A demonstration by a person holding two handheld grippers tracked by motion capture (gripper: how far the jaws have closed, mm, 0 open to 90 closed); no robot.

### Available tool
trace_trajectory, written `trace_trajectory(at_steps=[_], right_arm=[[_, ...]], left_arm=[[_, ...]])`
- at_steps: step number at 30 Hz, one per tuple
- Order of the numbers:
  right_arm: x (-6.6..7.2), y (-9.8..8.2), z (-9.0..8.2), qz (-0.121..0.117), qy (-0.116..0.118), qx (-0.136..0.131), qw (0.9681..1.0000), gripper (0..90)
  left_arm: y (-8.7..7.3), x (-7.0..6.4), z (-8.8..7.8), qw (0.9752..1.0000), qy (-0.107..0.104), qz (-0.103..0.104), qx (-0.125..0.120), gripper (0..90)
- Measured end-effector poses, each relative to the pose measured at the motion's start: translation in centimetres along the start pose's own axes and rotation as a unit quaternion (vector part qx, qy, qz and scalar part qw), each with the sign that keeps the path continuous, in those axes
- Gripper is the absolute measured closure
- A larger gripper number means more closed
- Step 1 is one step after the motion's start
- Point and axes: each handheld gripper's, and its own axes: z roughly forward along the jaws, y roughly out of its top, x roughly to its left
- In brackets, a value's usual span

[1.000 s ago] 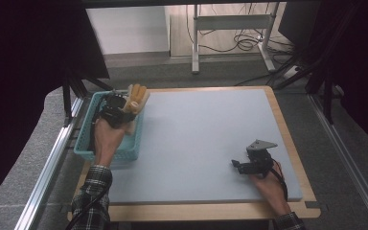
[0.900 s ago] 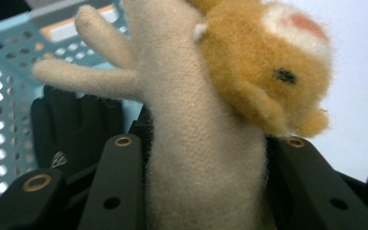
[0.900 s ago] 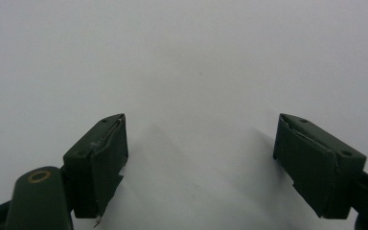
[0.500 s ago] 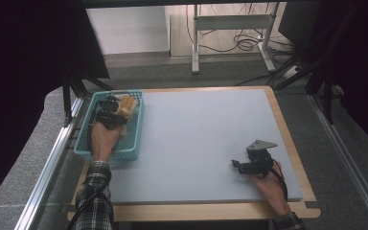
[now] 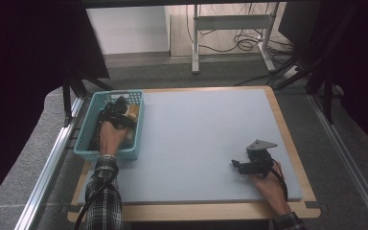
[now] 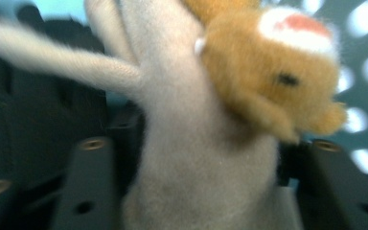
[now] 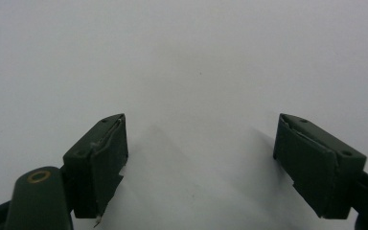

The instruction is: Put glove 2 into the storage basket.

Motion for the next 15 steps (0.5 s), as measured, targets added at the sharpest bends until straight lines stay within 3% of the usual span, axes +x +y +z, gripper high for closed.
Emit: trace_trajectory(at_steps=[1,3,5,8,13,15], right_arm=[[0.0,0.0,0.0,0.0,0.0,0.0,1.0,18.9],[0.0,0.0,0.0,0.0,0.0,0.0,1.0,18.9],[0.0,0.0,0.0,0.0,0.0,0.0,1.0,18.9],[0.0,0.0,0.0,0.0,0.0,0.0,1.0,18.9],[0.0,0.0,0.0,0.0,0.0,0.0,1.0,18.8],[0.0,0.0,0.0,0.0,0.0,0.0,1.0,18.8]], left_arm=[[0.0,0.1,0.2,0.9999,-0.002,-0.003,0.014,36.0],[0.0,0.5,0.2,0.9997,-0.015,-0.014,0.014,28.5],[-0.1,0.6,-0.2,0.9995,-0.025,-0.02,0.007,20.4],[0.0,0.6,-1.2,0.9996,-0.022,-0.014,-0.007,12.5],[-0.3,0.9,-3.7,0.9984,-0.031,-0.003,-0.047,11.8],[-0.6,1.1,-4.7,0.9973,-0.023,0.002,-0.07,17.2]])
